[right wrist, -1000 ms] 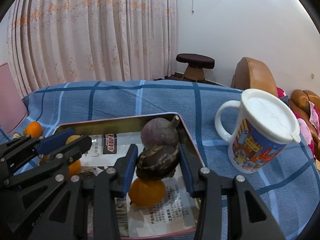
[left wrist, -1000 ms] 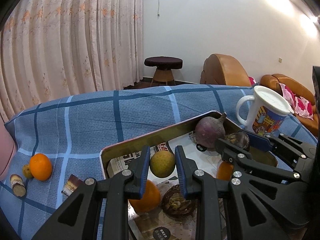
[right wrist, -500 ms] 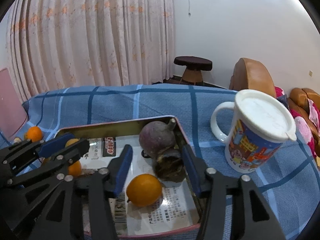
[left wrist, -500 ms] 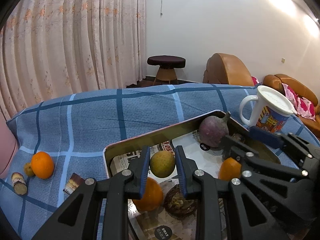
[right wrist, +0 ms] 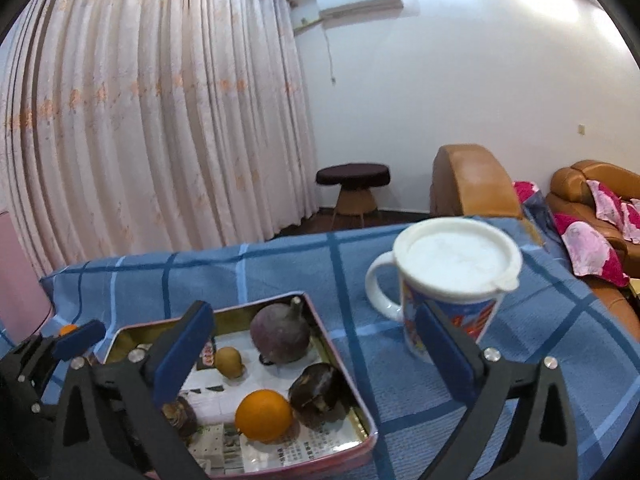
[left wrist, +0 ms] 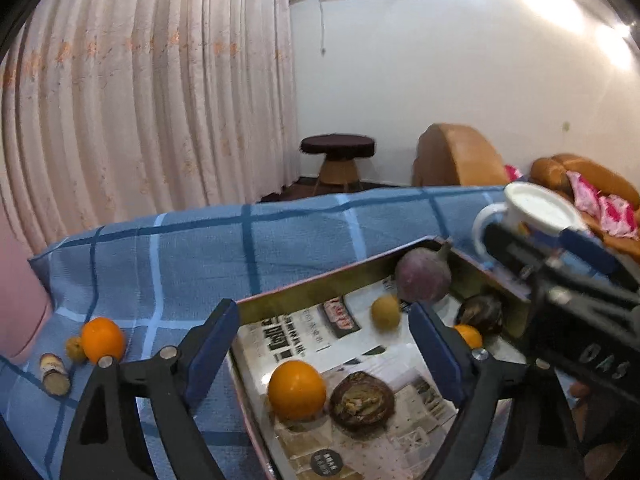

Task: Organize fruits
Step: 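Open the right tool to drop the brown fruit while the left tool releases the yellow-green fruit, then withdraw both tools from the tin back over the cake rolls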

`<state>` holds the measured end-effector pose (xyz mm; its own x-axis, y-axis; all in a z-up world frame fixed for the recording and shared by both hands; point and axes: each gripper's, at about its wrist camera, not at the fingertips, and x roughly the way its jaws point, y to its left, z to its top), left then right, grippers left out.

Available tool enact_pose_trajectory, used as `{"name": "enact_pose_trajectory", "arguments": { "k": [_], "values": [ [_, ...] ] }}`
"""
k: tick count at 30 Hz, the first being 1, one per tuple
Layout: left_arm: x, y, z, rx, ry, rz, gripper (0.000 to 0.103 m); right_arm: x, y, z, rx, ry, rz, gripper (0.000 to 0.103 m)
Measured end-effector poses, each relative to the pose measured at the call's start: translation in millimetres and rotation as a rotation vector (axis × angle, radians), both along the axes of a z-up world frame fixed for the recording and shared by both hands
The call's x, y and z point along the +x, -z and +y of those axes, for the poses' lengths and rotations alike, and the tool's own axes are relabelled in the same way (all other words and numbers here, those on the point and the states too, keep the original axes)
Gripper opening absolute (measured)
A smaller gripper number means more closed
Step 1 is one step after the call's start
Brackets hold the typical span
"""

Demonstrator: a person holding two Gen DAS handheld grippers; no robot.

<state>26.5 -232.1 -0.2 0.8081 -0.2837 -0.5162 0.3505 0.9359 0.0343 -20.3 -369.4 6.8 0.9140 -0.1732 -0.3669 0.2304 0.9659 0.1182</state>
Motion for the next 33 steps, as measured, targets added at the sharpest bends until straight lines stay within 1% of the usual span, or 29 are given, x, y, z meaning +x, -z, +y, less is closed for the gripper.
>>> {"name": "enact_pose_trajectory", "arguments": {
  "k": [1, 3, 7, 10, 14, 17, 20, 26, 33],
  "values": [
    [-0.1, 0.6, -0.2, 0.019, -0.024, -0.002, 0.088, -1.1, -0.3, -0.9, 0.002, 0.005, -0.006, 0.103],
    [0.0, -0.5, 2.2, 0.026, -0.045, -0.017, 0.088, -2.6, -1.1, -3.3, 0.007, 0.017, -0.015, 0.103],
    [-5.7, -5.8, 13.7, 0.000, -0.081, -0.060, 0.088, -6.6, -2.6, -7.4, 0.014, 0.033, -0.044, 0.103],
    [-6.4, -7.7, 19.7, 0.003, -0.106, -0.084, 0.088, -12.9, -5.4, -6.2, -0.007, 0.045, -0.089, 0.103],
    [-10.6, -10.5, 24.9, 0.001, -0.140, -0.145, 0.088, -25.6, -9.2, -0.4, -0.039, 0.054, -0.165, 0.103],
    [-13.7, -11.5, 28.1, 0.005, -0.147, -0.166, 0.088, -25.1, -10.4, 6.3, -0.072, 0.058, -0.155, 0.103],
    [-14.6, -11.6, 31.6, 0.008, -0.144, -0.169, 0.088, -23.6, -10.4, 9.5, -0.082, 0.065, -0.136, 0.103],
    [-18.2, -9.6, 38.4, 0.005, -0.145, -0.150, 0.088, -31.4, -10.6, 8.8, -0.070, 0.101, -0.141, 0.103],
    [-27.1, -8.0, 48.1, 0.013, -0.132, -0.153, 0.088, -44.2, -10.7, 11.4, -0.039, 0.157, -0.153, 0.103]
  ]
}}
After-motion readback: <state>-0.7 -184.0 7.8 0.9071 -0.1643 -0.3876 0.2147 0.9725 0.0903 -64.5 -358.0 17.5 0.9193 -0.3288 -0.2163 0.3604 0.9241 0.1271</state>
